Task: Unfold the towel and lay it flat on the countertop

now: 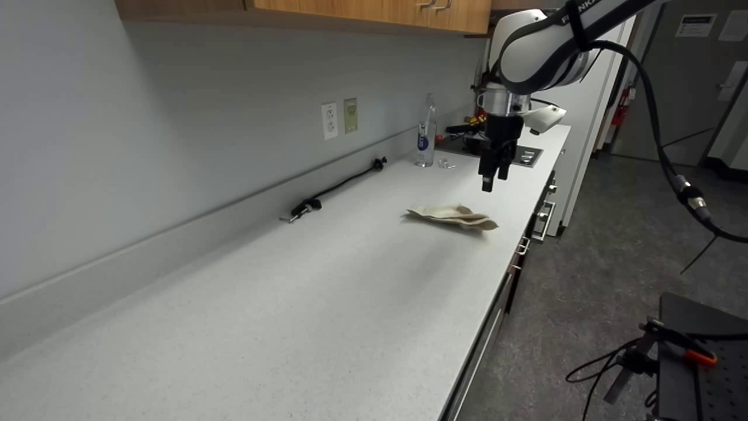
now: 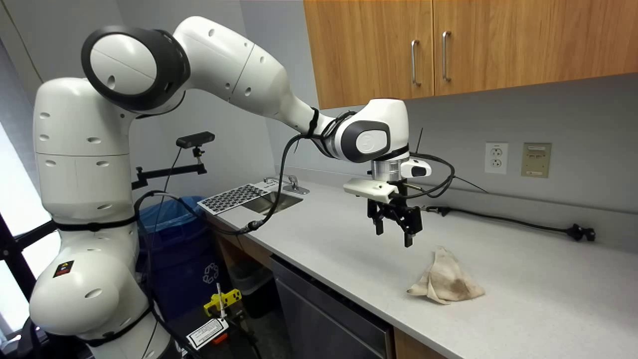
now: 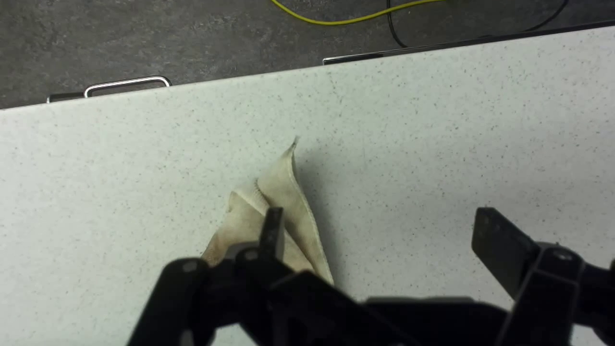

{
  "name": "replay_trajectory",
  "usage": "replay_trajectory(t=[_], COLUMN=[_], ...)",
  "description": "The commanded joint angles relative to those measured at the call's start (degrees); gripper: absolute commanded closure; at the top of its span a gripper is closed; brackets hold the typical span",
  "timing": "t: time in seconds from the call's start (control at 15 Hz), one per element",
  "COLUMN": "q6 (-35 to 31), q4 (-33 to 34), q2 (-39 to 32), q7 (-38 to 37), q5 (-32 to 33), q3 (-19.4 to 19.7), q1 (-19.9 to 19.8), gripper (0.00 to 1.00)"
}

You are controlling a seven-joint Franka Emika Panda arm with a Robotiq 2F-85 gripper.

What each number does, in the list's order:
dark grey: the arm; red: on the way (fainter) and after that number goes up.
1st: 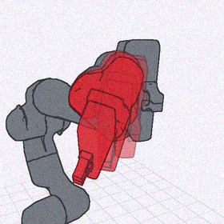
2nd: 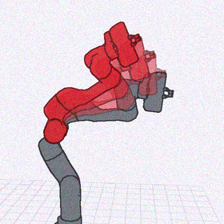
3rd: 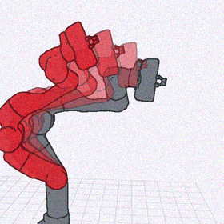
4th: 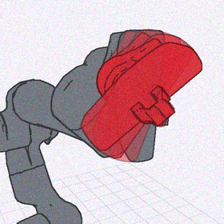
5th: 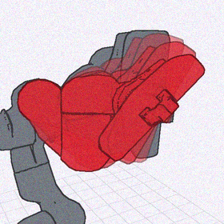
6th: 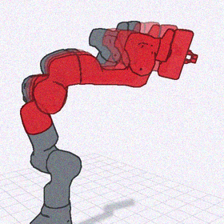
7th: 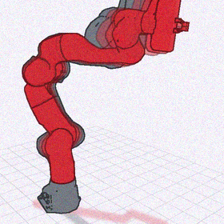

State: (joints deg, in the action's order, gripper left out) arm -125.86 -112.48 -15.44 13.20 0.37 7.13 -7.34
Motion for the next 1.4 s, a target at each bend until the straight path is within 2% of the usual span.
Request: replay_trajectory(t=[0.0,0.33,0.73,1.33], q6=[-0.16,0.19,1.25,-0.18], q4=[0.49,4.29,9.17,16.50], q2=[-0.48,-4.74,-10.02,-18.63], q7=[-1.33,-6.67,-3.40,-1.54], q5=[1.05,9.41,15.77,14.75], q3=[-0.32,1.25,0.81,-0.09], q1=[-0.43,0.35,0.31,-0.84], gripper=[0.00,0.00,0.00,0.00])
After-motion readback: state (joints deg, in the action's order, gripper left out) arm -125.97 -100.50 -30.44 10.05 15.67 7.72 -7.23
